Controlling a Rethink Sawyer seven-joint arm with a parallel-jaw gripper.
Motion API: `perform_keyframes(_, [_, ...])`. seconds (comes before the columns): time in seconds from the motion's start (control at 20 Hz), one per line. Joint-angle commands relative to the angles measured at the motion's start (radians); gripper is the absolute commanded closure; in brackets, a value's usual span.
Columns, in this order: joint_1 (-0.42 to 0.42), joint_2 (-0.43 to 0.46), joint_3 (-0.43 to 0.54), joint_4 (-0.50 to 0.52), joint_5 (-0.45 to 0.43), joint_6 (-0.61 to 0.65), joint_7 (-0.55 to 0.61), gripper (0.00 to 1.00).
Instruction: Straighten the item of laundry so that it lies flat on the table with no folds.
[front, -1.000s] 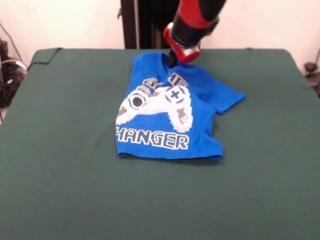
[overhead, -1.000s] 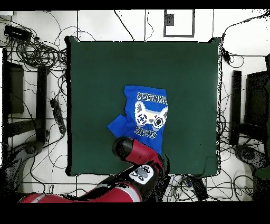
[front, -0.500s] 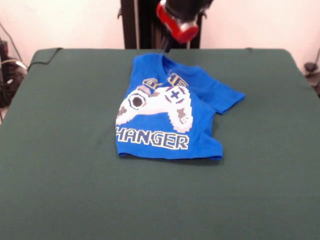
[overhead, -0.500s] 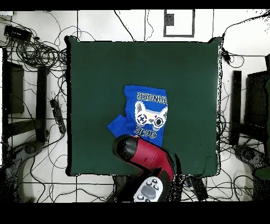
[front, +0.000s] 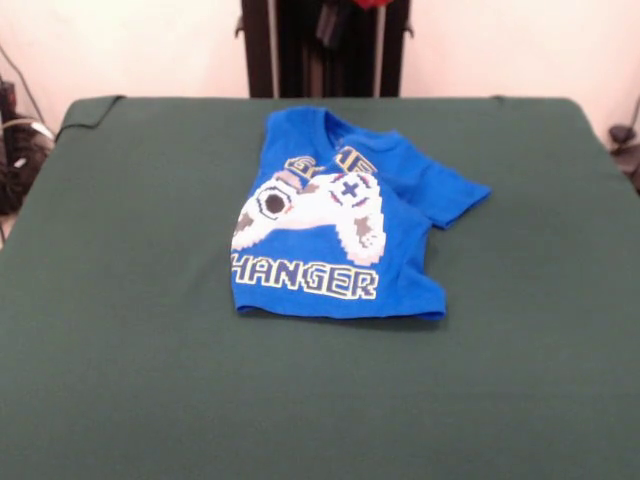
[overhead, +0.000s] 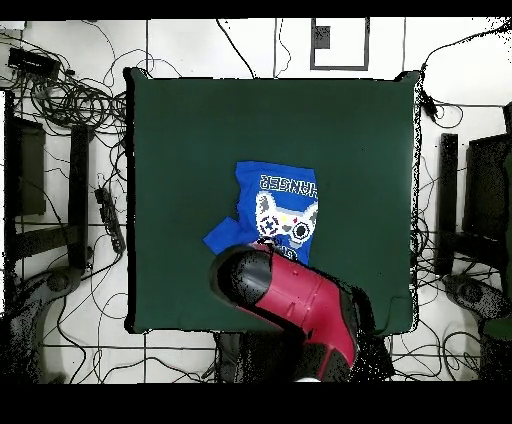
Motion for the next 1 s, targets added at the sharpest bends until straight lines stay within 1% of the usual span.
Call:
perform_keyframes(0.05, [-0.1,0.013,0.209,-0.058,0.002,-0.068,-0.017,1.0])
perform_keyframes(0.1, [-0.126,0.039,0.247,-0.062,0.004,-0.14,-0.019,1.0])
perform_keyframes(0.15, [-0.135,0.055,0.264,-0.069,0.0,-0.168,-0.015,1.0])
perform_keyframes(0.2, [-0.157,0.077,0.298,-0.076,0.0,-0.223,-0.014,1.0])
perform_keyframes(0.35, [-0.172,0.121,0.332,-0.106,-0.022,-0.326,0.021,1.0])
perform_keyframes(0.45, [-0.199,0.141,0.38,-0.105,-0.045,-0.454,0.034,1.0])
perform_keyframes(0.5, [-0.223,0.159,0.416,-0.108,-0.077,-0.555,0.038,1.0])
perform_keyframes(0.6, [-0.269,0.18,0.486,-0.106,-0.144,-0.691,0.043,1.0])
perform_keyframes(0.65, [-0.267,0.192,0.486,-0.112,-0.162,-0.725,0.053,1.0])
perform_keyframes(0.75, [-0.284,0.226,0.516,-0.109,-0.201,-0.818,0.094,1.0])
perform_keyframes(0.8, [-0.295,0.254,0.532,-0.116,-0.239,-0.899,0.115,1.0])
perform_keyframes(0.9, [-0.324,0.283,0.574,-0.125,-0.298,-0.974,0.133,1.0])
perform_keyframes(1.0, [-0.348,0.297,0.612,-0.132,-0.348,-1.01,0.144,1.0])
